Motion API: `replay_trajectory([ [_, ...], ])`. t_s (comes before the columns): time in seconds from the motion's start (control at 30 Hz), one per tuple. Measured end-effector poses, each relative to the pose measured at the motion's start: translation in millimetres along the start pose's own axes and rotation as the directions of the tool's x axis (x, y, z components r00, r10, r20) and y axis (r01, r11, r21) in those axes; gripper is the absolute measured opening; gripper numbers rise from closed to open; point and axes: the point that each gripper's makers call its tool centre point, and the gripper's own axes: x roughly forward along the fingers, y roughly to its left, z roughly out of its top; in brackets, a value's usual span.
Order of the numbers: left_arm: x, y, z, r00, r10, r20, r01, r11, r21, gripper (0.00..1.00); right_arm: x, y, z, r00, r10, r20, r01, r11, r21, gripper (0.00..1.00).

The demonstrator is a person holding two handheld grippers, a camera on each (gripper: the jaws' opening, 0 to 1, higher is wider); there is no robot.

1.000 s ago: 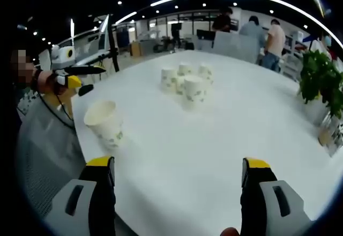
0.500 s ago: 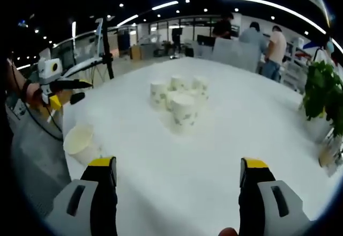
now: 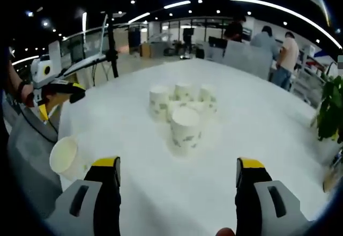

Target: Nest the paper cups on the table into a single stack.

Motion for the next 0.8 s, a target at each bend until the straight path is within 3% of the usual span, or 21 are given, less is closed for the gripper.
replay_trajectory([
  [0.8,4.9,5.3,-5.3,1.0,0.002,-0.015,-0.003,1.0,-0.022,0.98,52.4,-17.7,26.2,0.999,0.04,0.03,-0.041,0.997,0.059,0.72],
])
